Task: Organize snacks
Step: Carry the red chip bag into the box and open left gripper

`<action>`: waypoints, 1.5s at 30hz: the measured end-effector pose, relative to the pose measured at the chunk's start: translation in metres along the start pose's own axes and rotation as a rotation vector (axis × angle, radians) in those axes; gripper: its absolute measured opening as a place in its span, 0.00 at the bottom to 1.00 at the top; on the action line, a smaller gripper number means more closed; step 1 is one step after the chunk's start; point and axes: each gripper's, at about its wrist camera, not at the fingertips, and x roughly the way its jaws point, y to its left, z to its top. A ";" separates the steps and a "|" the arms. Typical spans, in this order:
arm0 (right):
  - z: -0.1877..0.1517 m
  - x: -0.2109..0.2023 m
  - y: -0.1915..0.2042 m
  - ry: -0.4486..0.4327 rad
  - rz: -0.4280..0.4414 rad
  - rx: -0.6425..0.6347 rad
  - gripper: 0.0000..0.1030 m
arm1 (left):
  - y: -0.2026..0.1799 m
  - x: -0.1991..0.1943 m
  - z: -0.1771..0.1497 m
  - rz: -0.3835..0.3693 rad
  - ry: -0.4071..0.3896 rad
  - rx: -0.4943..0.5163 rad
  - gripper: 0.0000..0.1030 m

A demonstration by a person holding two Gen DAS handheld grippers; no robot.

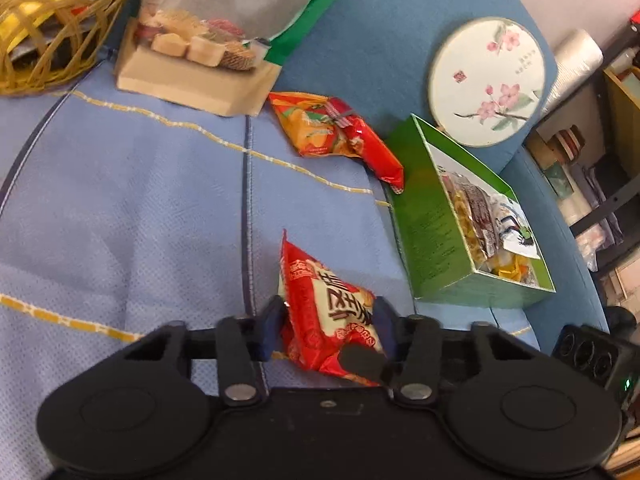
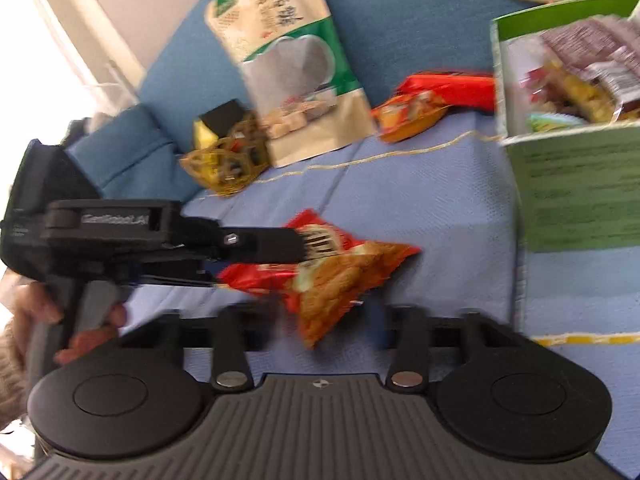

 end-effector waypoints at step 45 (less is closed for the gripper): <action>0.065 -0.138 -0.128 -0.542 -0.729 0.027 0.54 | -0.211 0.142 0.088 -0.226 0.000 0.332 0.55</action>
